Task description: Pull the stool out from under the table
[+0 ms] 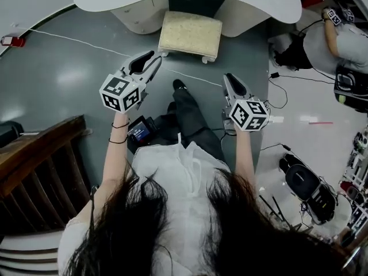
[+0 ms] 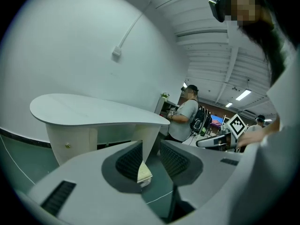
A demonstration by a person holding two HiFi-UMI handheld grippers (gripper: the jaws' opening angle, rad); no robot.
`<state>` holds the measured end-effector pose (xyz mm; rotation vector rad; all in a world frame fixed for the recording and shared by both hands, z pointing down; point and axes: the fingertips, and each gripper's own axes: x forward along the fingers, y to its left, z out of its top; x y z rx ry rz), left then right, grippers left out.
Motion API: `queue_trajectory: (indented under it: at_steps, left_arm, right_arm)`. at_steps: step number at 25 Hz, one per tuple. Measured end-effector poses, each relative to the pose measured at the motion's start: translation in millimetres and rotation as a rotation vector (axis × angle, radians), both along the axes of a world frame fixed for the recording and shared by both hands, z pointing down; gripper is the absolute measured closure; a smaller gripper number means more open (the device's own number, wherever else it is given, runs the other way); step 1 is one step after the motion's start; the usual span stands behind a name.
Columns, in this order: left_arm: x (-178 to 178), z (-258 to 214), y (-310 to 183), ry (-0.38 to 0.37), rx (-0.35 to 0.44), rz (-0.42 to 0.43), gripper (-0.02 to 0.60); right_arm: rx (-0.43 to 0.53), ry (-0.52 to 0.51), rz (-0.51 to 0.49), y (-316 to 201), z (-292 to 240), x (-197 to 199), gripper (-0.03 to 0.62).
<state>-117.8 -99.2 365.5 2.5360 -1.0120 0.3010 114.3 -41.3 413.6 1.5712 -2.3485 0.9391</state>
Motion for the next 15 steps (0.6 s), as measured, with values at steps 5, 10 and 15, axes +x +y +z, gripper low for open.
queue_trajectory:
  at_steps: [5,10,15]
  left_arm:
    - [9,43,-46,-0.038,-0.037,-0.006,0.456]
    - [11,100,-85,-0.105,-0.088,-0.002,0.454]
    - [2,168,-113,-0.168,-0.162,0.013,0.454]
  right_arm:
    - [-0.053,0.004,-0.022,-41,50,19,0.525]
    - [-0.112,0.017,-0.050,-80,114,34,0.525]
    - [-0.172,0.034,-0.094,-114,182,39,0.525]
